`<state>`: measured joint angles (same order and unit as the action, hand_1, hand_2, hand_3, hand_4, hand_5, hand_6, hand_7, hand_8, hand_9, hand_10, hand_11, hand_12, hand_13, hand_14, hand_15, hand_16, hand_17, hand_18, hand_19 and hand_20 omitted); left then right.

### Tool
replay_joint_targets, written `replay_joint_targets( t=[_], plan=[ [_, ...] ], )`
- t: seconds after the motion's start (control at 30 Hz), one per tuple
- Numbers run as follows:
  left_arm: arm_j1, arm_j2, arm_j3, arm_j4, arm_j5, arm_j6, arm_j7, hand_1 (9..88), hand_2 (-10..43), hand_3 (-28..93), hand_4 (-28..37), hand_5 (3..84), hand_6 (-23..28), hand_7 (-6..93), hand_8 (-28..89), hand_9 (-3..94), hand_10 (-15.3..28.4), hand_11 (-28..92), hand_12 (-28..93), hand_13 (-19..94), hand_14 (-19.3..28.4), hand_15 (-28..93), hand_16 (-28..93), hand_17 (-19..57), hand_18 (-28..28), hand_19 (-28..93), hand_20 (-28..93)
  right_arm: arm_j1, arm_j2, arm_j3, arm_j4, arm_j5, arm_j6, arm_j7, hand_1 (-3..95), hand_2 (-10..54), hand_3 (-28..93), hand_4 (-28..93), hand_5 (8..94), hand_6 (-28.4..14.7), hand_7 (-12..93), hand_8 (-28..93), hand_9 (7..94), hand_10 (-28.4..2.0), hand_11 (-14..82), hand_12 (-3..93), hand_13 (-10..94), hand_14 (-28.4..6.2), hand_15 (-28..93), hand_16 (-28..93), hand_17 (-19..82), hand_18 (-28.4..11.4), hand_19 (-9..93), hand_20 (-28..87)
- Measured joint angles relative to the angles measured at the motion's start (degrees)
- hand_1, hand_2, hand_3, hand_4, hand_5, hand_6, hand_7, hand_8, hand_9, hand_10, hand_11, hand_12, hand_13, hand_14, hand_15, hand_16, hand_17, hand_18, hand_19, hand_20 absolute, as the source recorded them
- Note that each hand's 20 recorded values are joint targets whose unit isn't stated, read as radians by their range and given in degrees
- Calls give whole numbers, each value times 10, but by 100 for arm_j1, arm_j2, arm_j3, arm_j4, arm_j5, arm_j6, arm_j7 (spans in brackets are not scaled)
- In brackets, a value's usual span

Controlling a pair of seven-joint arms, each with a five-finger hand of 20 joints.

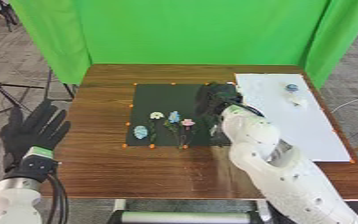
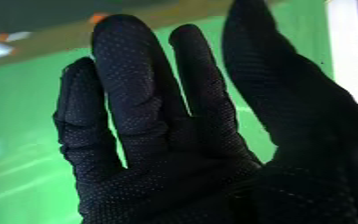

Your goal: Arrange flowers

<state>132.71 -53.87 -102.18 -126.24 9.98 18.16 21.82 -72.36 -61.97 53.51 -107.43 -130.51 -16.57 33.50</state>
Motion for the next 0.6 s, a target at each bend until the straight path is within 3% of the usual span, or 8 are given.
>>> replay_joint_targets(
  t=[0.2, 0.4, 0.47, 0.6],
  plan=[
    [113, -1, -23, -25, -2, -39, 102, 253, 112, 694, -283, 385, 67, 141, -88, 287, 131, 218, 81, 195, 131, 341, -84, -56, 123, 281, 93, 89, 367, 478, 622, 14, 466, 416, 395, -95, 798, -282, 545, -55, 192, -118, 534, -181, 144, 156, 482, -156, 500, 176, 253, -236, 709, 277],
    [216, 0, -30, -87, -52, -11, 203, 251, 114, 693, -283, 387, 68, 141, -88, 293, 132, 219, 82, 198, 132, 343, -83, -56, 124, 282, 94, -159, 1108, 1049, 1391, -438, 1504, 188, 373, -95, 814, -283, 511, -55, 200, -128, 490, -186, 134, 156, 395, -178, 446, 144, 217, -227, 649, 246],
    [255, 2, -50, -99, -52, -5, 232, 250, 115, 693, -283, 386, 67, 141, -88, 293, 133, 219, 82, 199, 132, 343, -83, -56, 124, 283, 93, -261, 1341, 1181, 1554, -848, 1464, 186, 363, -95, 817, -283, 491, -60, 199, -128, 468, -190, 130, 154, 369, -184, 425, 127, 208, -225, 631, 233],
    [330, 2, -90, -118, -50, 39, 269, 245, 117, 695, -283, 386, 67, 142, -89, 295, 132, 219, 82, 201, 134, 345, -83, -56, 124, 283, 93, -299, 1490, 1415, 1798, -794, 883, 495, 335, -95, 807, -283, 439, -63, 179, -124, 419, -182, 110, 144, 341, -181, 375, 103, 191, -223, 598, 212]
  ],
)
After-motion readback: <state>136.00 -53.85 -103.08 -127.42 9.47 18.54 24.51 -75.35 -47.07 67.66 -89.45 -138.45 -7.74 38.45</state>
